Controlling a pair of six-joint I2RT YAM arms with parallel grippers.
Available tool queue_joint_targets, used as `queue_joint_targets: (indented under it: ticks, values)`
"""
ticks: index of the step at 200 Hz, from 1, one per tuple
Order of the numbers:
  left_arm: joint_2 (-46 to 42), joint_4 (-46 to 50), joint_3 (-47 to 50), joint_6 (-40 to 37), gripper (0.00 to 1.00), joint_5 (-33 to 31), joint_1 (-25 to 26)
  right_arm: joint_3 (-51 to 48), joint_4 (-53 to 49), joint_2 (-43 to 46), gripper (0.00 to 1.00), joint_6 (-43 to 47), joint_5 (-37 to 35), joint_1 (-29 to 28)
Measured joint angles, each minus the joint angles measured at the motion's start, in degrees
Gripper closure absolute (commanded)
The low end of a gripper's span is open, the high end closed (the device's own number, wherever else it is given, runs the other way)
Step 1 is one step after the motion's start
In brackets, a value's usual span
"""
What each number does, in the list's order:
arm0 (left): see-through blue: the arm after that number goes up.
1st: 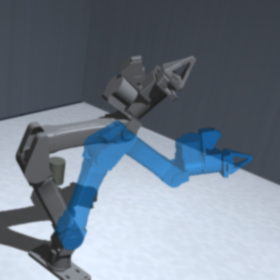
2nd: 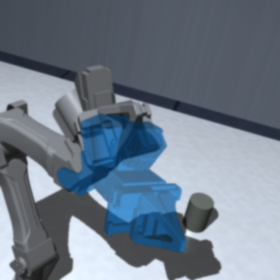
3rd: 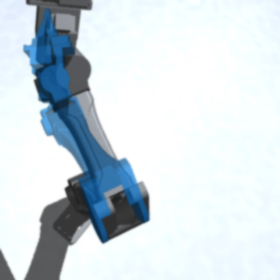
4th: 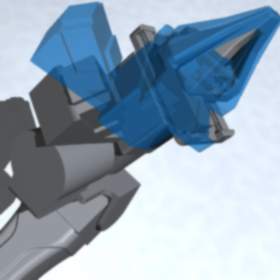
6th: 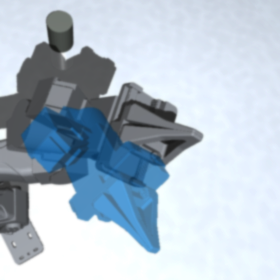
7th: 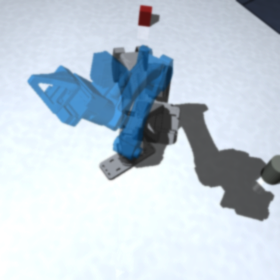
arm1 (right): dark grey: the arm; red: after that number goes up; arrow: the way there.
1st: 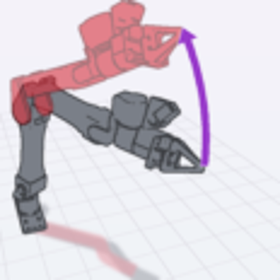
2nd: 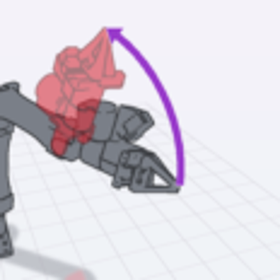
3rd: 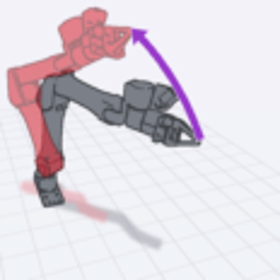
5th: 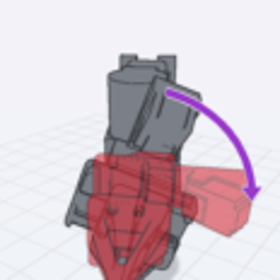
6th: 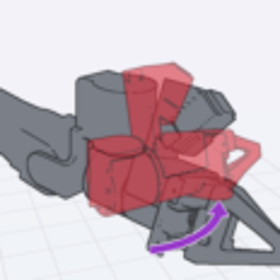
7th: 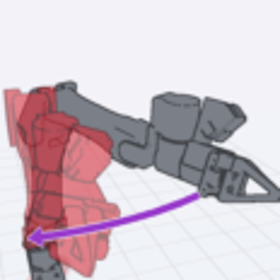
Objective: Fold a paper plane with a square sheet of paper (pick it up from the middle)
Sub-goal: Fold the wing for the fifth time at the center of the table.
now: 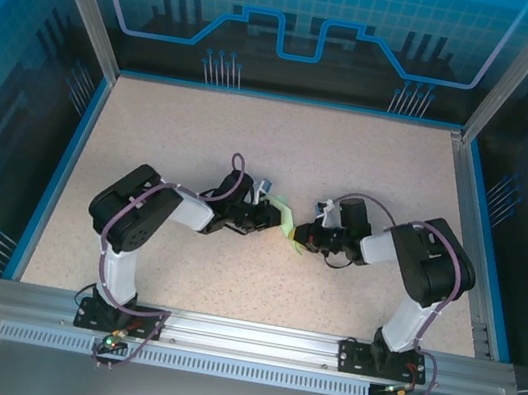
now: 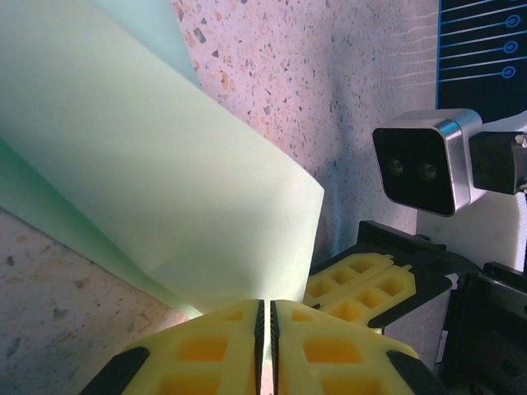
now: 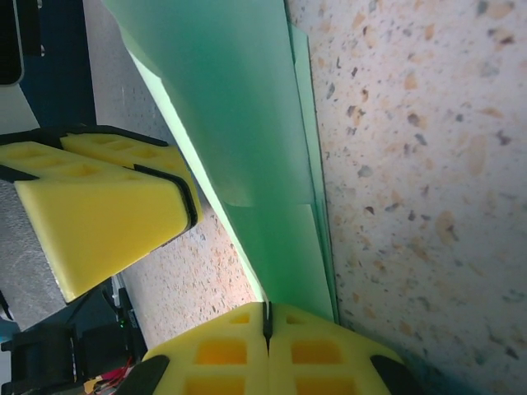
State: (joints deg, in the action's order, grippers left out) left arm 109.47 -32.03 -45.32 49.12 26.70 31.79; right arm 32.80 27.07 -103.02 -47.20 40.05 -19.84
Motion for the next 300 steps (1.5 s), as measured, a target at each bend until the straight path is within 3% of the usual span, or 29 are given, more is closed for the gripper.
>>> queue_joint_targets:
  ticks: [195, 300]
  values:
    - [2.16, 9.14, -4.9, -0.9, 0.89, -0.98, 0.33, 1.4, -1.64, -1.27, 0.96, -0.83, 2.43, 0.76]
    - [2.25, 15.04, -7.48, -1.33, 0.9, -1.57, 0.44, 3.15, -8.41, 0.55, 0.83, 2.47, 2.82, 0.76]
